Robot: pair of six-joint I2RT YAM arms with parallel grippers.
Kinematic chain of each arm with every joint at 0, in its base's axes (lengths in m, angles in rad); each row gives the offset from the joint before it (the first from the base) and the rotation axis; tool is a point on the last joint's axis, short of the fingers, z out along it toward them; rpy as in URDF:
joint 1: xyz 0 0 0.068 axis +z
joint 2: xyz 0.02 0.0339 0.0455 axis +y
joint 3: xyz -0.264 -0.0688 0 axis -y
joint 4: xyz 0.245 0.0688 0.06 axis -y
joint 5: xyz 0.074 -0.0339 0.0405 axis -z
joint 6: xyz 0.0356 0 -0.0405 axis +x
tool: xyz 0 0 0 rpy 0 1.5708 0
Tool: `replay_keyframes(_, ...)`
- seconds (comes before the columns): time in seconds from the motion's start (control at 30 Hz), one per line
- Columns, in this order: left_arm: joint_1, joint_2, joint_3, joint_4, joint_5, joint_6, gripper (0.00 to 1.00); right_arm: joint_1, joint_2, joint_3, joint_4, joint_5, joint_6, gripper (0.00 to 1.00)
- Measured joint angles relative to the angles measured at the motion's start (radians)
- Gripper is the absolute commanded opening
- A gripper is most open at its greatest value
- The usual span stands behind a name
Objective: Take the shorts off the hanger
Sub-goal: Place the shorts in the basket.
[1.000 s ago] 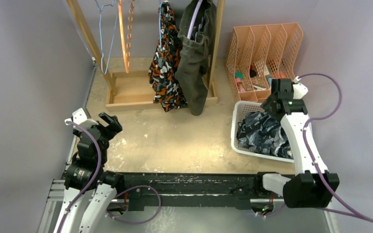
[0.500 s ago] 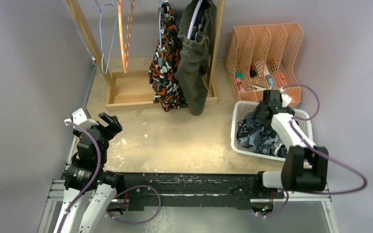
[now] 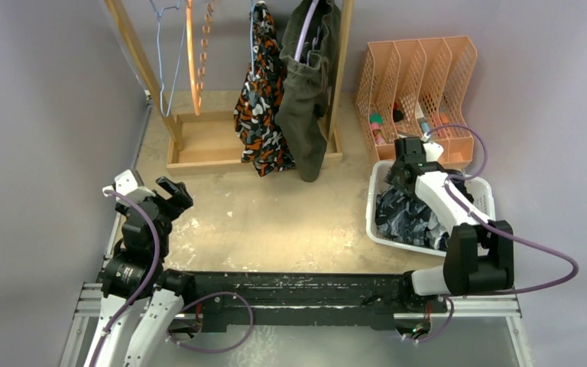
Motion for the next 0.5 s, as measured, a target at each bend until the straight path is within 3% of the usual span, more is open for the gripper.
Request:
replay_keyframes(0.27,0.000,0.000,0.000,0.000,-0.001,0.000,0.80,0.113,-0.076,-0.016,0.084,-0.137,-0.095,0.73)
replay_keyframes(0.5,0.000,0.000,0.000,0.000,-0.001,0.000,0.80,0.174,0.028,-0.049,0.166,-0.243,-0.137,0.72)
